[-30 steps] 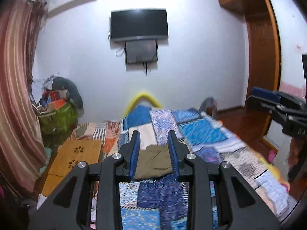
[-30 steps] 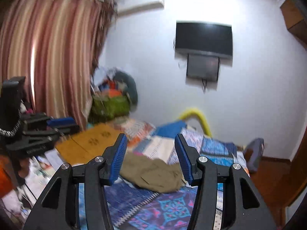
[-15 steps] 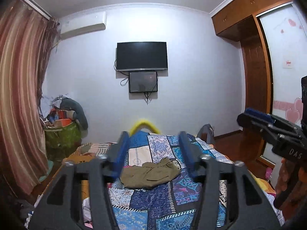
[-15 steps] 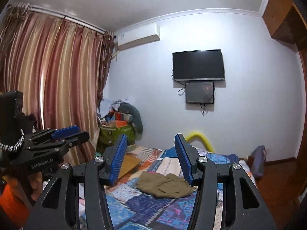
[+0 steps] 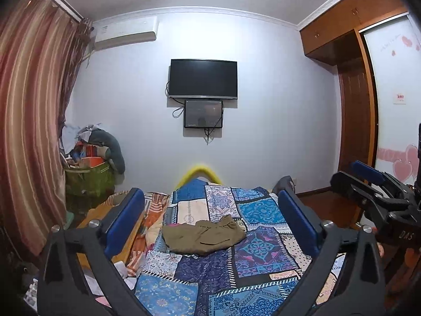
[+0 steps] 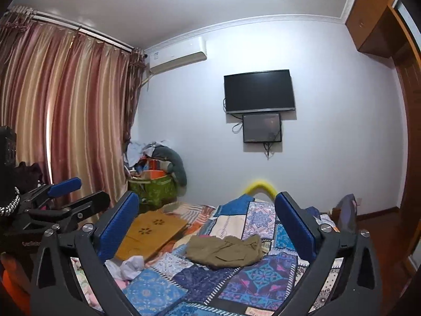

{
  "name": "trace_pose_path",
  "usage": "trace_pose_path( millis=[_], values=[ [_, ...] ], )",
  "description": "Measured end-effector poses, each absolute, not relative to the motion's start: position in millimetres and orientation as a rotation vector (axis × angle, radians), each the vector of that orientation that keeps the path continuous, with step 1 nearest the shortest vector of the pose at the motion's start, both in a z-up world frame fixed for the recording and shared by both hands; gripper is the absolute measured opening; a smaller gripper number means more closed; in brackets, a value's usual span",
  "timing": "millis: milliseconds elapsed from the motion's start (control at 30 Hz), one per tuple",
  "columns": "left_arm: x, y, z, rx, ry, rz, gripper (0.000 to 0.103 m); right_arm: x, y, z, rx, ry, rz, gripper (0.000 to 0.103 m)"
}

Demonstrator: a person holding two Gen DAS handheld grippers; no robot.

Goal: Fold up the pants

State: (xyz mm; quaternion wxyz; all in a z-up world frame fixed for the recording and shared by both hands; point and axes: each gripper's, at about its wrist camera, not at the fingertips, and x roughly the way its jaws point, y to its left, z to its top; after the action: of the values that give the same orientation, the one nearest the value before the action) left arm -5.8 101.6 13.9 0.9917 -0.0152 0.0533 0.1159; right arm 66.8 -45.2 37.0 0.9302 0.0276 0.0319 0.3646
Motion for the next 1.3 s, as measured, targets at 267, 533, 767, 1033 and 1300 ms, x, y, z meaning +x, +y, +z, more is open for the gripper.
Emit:
trace_pose_path(
  millis=[267,533,767,1033,1300],
  values=[
    [-1,105,6,-0.047,0.134,0.237,0.103,58,-47,27,0.041,0.083,0.736,0.103],
    [1,101,5,-0.039,0.132,0.241,0.103,55,-51,28,0.033,0.089,0.731,0.103],
    [1,103,5,-0.038,0.134,0.235,0.103,55,-52,30,0.035,0.1,0.732,0.103],
    [1,105,7,-0.033,0.137,0.235,0.103,54,-51,30,0.024,0.111,0.734,0.103],
    [4,103,5,-0.02,0.142,0.24,0.103,57,-54,28,0.038,0.129,0.731,0.103]
  ],
)
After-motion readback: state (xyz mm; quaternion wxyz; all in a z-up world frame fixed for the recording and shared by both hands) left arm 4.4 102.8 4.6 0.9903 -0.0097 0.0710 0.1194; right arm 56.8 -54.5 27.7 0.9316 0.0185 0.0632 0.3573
